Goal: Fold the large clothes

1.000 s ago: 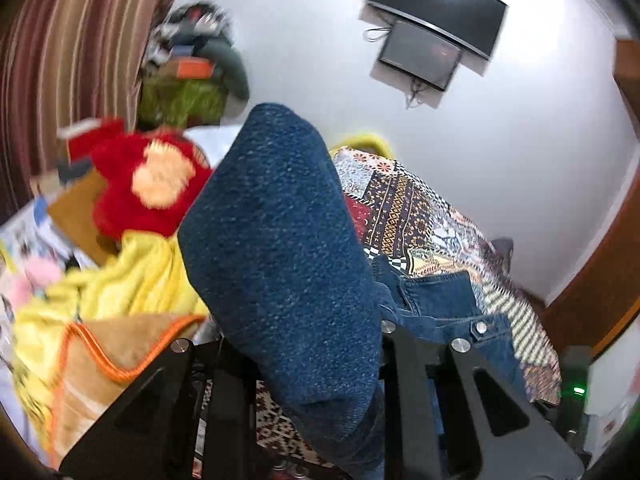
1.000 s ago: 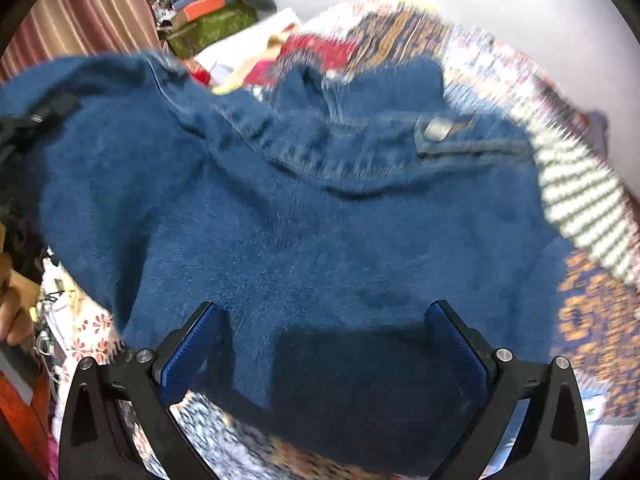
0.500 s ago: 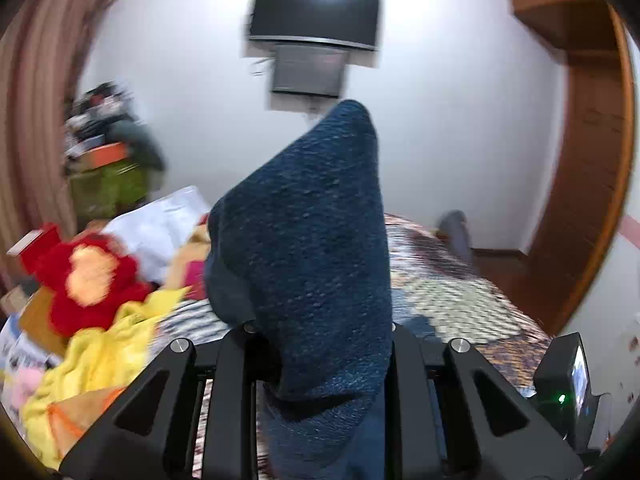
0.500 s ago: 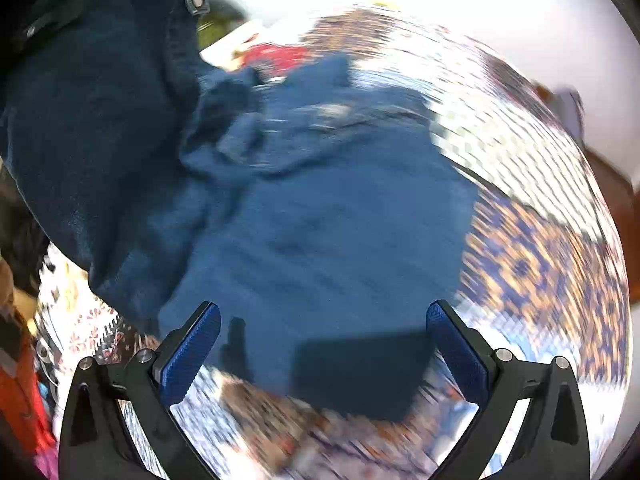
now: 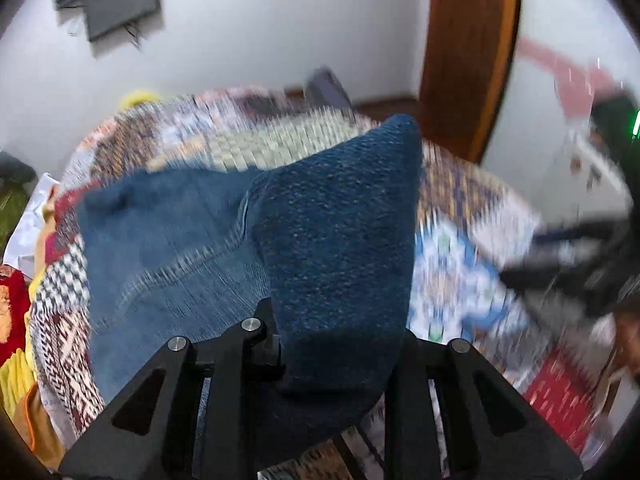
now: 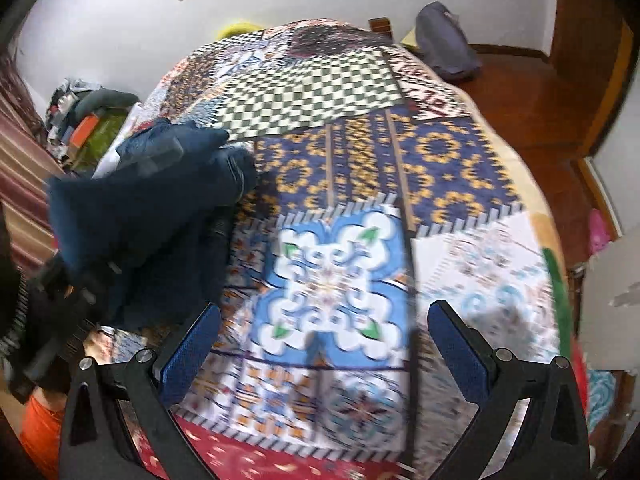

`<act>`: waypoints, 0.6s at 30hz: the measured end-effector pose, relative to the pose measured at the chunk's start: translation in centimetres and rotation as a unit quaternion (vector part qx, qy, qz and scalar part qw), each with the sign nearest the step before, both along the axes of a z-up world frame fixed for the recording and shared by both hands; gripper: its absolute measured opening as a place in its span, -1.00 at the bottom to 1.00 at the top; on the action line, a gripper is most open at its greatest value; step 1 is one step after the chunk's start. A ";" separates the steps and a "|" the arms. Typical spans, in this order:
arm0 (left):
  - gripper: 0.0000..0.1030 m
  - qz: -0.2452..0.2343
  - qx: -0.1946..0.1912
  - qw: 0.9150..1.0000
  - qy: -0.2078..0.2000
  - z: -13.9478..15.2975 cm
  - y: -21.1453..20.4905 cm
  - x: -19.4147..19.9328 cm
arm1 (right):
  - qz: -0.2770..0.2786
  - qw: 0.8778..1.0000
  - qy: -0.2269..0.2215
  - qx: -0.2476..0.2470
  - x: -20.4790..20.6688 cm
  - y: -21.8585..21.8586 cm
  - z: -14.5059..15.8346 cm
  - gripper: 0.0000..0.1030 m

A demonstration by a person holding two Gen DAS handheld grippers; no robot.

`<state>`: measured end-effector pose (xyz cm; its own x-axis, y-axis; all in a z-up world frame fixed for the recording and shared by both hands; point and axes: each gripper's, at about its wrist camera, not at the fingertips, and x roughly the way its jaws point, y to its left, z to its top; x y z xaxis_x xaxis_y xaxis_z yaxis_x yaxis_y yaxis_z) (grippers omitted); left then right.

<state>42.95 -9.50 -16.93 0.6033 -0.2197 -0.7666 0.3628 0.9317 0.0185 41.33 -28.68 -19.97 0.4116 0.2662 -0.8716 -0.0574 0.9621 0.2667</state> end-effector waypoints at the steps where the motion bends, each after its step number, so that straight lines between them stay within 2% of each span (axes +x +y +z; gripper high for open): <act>1: -0.58 -0.002 0.014 1.000 0.009 -0.8 -0.4 -0.4 | 0.000 1.000 -0.004 -0.008 -0.3 -0.1 0.1 1.00; 4: -0.54 -0.005 0.045 0.999 0.007 -1.4 -0.8 -1.6 | 0.004 1.000 -0.013 -0.012 -1.3 -0.4 0.3 1.00; 5: -0.46 -0.006 0.053 0.999 0.008 -1.4 -1.0 -1.8 | 0.005 1.000 -0.016 -0.013 -1.8 -0.4 0.4 1.00; 7: -0.23 -0.012 0.055 0.998 0.017 -0.8 -0.8 -1.5 | 0.011 1.000 -0.023 -0.009 -2.3 -0.1 1.2 1.00; 9: 0.31 -0.026 0.032 0.998 0.046 -0.8 -0.8 -2.1 | 0.018 0.999 -0.027 -0.002 -2.3 0.3 1.8 1.00; 11: 0.37 -0.032 -0.010 0.997 0.064 0.1 0.0 -2.9 | 0.023 0.999 -0.034 0.006 -2.0 0.8 2.4 1.00; 16: 0.39 -0.016 -0.021 0.999 0.045 2.8 2.1 -5.3 | 0.048 0.997 -0.052 0.016 -1.0 3.1 4.6 1.00; 18: 0.63 0.004 -0.016 1.000 0.022 4.3 4.0 -5.7 | 0.062 0.996 -0.058 0.020 -0.5 4.5 5.1 1.00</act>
<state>37.26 -5.52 -12.64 0.5710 -0.2394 -0.7852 0.3554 0.9343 -0.0264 40.79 -24.21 -14.84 0.4700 0.3547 -0.8082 -0.2071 0.9345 0.2896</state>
